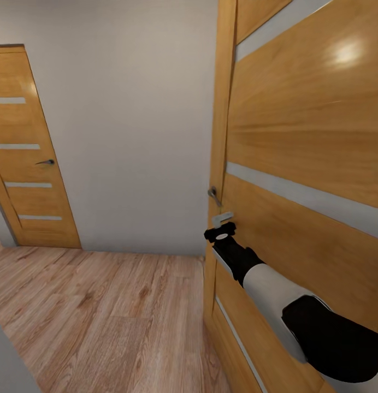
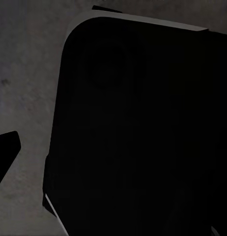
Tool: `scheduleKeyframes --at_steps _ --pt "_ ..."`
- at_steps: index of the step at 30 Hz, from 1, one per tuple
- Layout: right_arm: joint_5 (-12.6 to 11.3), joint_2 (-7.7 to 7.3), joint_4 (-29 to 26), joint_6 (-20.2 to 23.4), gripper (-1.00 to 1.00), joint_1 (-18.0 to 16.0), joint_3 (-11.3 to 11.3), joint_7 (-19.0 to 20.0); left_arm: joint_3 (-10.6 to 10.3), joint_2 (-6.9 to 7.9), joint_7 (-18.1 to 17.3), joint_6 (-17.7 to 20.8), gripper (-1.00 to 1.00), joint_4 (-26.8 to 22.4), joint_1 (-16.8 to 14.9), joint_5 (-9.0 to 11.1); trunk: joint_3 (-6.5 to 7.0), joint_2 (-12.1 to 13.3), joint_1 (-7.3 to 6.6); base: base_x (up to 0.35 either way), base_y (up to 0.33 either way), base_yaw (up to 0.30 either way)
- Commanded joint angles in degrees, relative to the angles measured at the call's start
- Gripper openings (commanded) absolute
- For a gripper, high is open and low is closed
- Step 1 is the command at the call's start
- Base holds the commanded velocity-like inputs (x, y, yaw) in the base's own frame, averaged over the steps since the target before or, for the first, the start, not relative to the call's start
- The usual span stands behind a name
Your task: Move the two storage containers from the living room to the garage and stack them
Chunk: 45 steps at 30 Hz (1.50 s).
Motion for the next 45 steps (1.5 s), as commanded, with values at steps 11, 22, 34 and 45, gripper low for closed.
scheduleKeyframes --at_steps 11,22,34,45 --pt "-0.04 0.00 0.85 0.73 1.00 -0.05 0.03 -0.54 0.38 -0.10 0.01 -0.03 1.00 -0.16 0.06 0.35 -0.06 -0.02 0.00 0.001 0.000 0.000" --pt "-0.02 0.00 1.05 0.69 1.00 -0.04 0.04 -0.47 0.36 -0.12 -0.05 -0.03 1.00 -0.14 0.06 0.35 -0.06 -0.02 0.00 0.169 0.000 0.000" --pt "-0.06 0.00 1.04 0.79 1.00 -0.05 0.07 -0.36 0.36 -0.14 -0.02 -0.03 1.00 -0.15 0.06 0.35 -0.06 -0.02 0.00 0.123 0.000 0.000" --pt "-0.02 0.00 1.06 0.87 1.00 -0.05 0.03 -0.46 0.36 -0.20 0.03 -0.03 1.00 -0.14 0.06 0.35 -0.06 -0.02 0.00 0.002 0.018 0.000"
